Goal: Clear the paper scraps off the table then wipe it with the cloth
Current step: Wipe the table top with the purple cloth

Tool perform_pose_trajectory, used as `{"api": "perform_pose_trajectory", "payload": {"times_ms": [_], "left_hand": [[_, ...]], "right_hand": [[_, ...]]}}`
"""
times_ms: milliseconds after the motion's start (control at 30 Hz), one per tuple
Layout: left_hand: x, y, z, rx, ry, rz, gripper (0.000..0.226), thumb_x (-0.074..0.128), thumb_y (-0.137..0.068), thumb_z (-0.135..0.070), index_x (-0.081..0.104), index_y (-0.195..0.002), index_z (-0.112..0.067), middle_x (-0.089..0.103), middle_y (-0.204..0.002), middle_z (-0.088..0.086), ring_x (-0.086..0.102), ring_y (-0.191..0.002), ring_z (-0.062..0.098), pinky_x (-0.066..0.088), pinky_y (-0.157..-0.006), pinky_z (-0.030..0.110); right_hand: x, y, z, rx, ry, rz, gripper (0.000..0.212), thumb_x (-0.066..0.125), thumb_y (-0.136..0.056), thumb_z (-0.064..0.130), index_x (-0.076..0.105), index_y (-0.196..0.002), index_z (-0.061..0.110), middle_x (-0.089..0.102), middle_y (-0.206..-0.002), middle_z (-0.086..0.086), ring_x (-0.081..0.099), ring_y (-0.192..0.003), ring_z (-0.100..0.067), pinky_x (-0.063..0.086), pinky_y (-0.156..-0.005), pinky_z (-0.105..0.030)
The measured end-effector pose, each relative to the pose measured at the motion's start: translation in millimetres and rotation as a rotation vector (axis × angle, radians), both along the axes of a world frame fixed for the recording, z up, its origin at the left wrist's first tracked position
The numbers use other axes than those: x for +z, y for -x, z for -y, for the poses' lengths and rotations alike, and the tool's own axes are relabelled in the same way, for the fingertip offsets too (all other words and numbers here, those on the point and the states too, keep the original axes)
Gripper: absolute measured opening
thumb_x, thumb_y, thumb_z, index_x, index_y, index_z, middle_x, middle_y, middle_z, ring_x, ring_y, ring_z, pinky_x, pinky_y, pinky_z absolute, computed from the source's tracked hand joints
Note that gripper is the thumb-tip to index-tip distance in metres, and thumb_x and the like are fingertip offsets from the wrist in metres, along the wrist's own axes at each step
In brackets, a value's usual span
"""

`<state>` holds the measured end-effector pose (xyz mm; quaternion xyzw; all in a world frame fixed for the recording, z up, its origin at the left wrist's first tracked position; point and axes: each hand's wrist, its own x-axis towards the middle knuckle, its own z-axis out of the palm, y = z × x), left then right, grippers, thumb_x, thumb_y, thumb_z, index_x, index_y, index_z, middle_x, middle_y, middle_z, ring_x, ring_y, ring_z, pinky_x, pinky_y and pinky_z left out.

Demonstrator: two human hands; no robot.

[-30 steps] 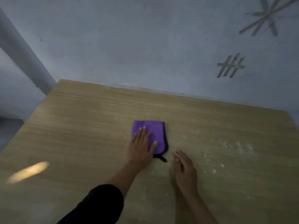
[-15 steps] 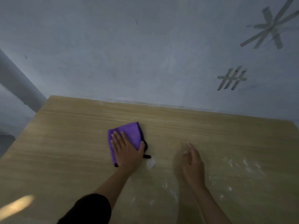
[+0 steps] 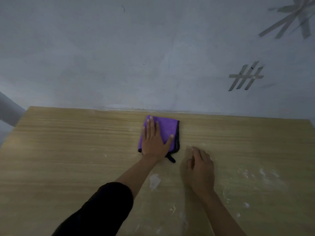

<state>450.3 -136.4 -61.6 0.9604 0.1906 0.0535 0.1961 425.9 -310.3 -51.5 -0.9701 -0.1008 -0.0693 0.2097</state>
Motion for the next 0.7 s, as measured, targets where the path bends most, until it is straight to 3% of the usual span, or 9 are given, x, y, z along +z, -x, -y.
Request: {"api": "perform_pose_trajectory", "payload": {"times_ms": [133, 267, 467, 567, 633, 700], "left_hand": [[-5.4, 16.6, -54.8, 0.355, -0.019, 0.109, 0.094, 0.025, -0.075, -0.066, 0.024, -0.141, 0.002, 0.015, -0.151, 0.028, 0.013, -0.141, 0.040, 0.006, -0.116, 0.043], [4.5, 6.0, -89.6, 0.522, 0.037, 0.051, 0.092, 0.026, -0.075, -0.062, 0.024, -0.141, 0.003, 0.022, -0.149, 0.028, 0.015, -0.141, 0.038, 0.008, -0.116, 0.047], [11.1, -58.6, 10.7, 0.238, 0.121, -0.064, 0.084, 0.019, -0.075, -0.044, 0.007, -0.143, 0.003, 0.003, -0.153, 0.025, 0.001, -0.144, 0.032, -0.002, -0.117, 0.041], [12.6, -78.9, 58.3, 0.087, 0.185, -0.138, 0.075, 0.016, -0.082, -0.039, 0.004, -0.144, 0.002, -0.004, -0.154, 0.023, -0.006, -0.144, 0.031, -0.005, -0.116, 0.039], [15.4, -78.6, 82.2, -0.075, 0.299, -0.181, 0.059, 0.012, -0.095, -0.031, 0.006, -0.144, 0.000, -0.004, -0.155, 0.019, -0.006, -0.144, 0.027, -0.005, -0.116, 0.037], [22.6, -69.5, 99.1, -0.169, 0.560, -0.158, 0.047, 0.015, -0.101, -0.022, 0.014, -0.144, -0.002, 0.001, -0.156, 0.015, -0.001, -0.145, 0.022, -0.003, -0.115, 0.031]], "right_hand": [[-3.6, -4.6, 4.1, -0.005, -0.083, -0.121, 0.040, 0.053, -0.087, 0.013, 0.055, -0.127, 0.011, 0.054, -0.134, -0.007, 0.048, -0.124, -0.025, 0.036, -0.103, -0.038], [-3.3, -4.3, 4.2, 0.000, -0.113, -0.129, 0.041, 0.045, -0.088, 0.020, 0.055, -0.127, 0.012, 0.053, -0.136, -0.004, 0.046, -0.127, -0.020, 0.033, -0.105, -0.036], [-4.5, -0.2, 6.6, 0.004, -0.252, -0.050, 0.048, 0.031, -0.085, 0.028, 0.059, -0.121, 0.011, 0.059, -0.128, -0.006, 0.051, -0.123, -0.020, 0.036, -0.102, -0.033], [5.5, -8.7, 9.9, -0.122, -0.493, -0.131, 0.030, 0.037, -0.086, 0.024, 0.056, -0.107, 0.018, 0.065, -0.103, -0.007, 0.058, -0.099, -0.027, 0.041, -0.081, -0.029], [14.5, -18.1, 11.7, -0.243, -0.600, -0.066, 0.019, 0.041, -0.086, 0.023, 0.052, -0.099, 0.015, 0.058, -0.096, -0.007, 0.054, -0.093, -0.031, 0.036, -0.077, -0.028], [19.6, -28.1, 12.5, -0.322, -0.391, 0.127, 0.020, 0.046, -0.086, 0.022, 0.053, -0.102, 0.013, 0.055, -0.109, -0.012, 0.049, -0.105, -0.034, 0.034, -0.088, -0.034]]}}
